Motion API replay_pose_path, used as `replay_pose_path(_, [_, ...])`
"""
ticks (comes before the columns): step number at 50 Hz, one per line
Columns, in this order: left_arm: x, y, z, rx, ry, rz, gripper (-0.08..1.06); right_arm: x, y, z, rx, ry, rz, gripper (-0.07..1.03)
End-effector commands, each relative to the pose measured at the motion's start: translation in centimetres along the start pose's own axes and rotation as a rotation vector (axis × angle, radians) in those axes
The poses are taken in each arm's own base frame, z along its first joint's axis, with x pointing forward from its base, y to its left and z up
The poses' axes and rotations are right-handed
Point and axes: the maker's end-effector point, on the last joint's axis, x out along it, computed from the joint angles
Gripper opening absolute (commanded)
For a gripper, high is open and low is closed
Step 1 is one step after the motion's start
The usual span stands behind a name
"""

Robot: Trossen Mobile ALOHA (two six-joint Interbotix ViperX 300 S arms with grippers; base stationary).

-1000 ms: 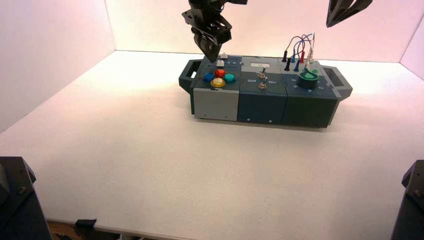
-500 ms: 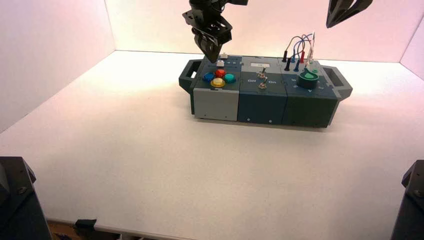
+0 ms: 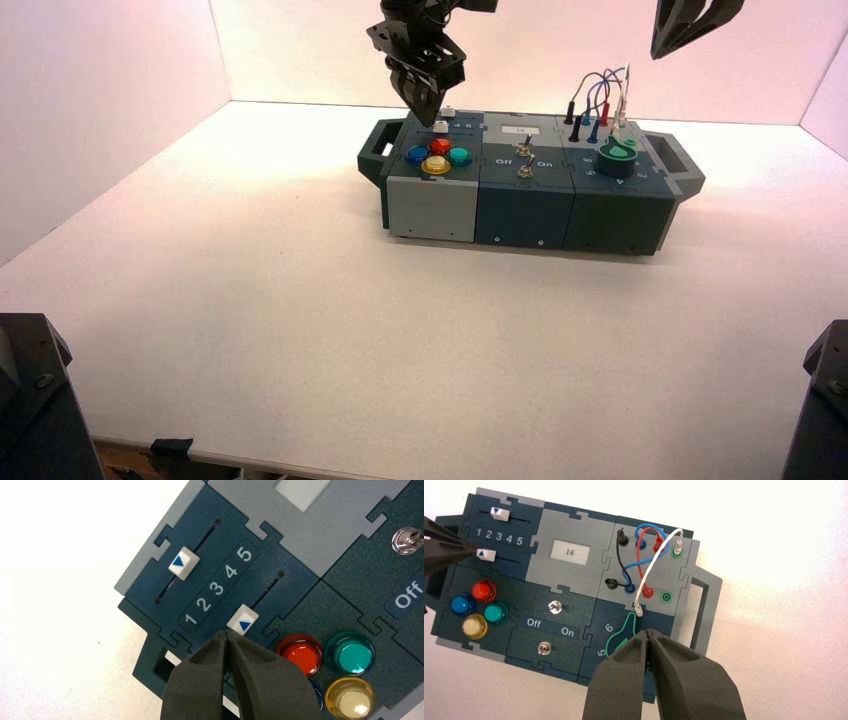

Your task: Move the bottom slider to position 3.

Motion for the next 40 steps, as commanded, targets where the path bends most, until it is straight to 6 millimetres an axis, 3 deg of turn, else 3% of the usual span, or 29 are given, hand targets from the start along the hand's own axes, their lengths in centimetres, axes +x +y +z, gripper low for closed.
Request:
replay_pose_path(1, [-1.5,0.7,1.5,0.006,-0.043,0.02,-0.03,-0.4,0.1,0.7,0.0,-0.024,0.002,-0.02])
replay_pose_path(40, [-1.0,-0.1,1.8,0.019,-0.029,0.007,-0.03,0.7,-0.1,0.5,0.004,-0.003,-0.002,-0.02])
